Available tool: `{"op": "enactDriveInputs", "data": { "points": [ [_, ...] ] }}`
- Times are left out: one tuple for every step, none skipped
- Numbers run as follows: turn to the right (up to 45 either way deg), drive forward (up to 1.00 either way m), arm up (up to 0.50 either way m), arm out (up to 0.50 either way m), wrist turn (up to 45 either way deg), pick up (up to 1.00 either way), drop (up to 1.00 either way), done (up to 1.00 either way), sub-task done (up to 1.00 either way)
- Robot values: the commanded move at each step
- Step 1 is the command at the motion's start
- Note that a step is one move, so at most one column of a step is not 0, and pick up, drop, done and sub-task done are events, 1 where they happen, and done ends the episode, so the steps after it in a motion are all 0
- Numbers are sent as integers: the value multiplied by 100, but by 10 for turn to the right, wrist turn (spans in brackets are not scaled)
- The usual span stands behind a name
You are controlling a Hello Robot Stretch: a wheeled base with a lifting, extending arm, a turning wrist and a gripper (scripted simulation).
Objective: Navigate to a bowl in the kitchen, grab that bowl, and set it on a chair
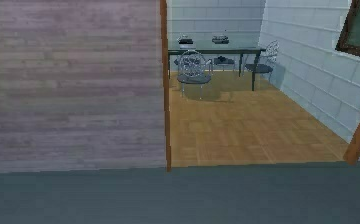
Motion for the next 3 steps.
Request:
{"op": "enactDriveInputs", "data": {
  "points": [
    [0,10,0,0,0,0,0,0,0],
    [150,0,0,0,0,0,0,0,0],
    [0,100,0,0,0,0,0,0,0]
  ]
}}
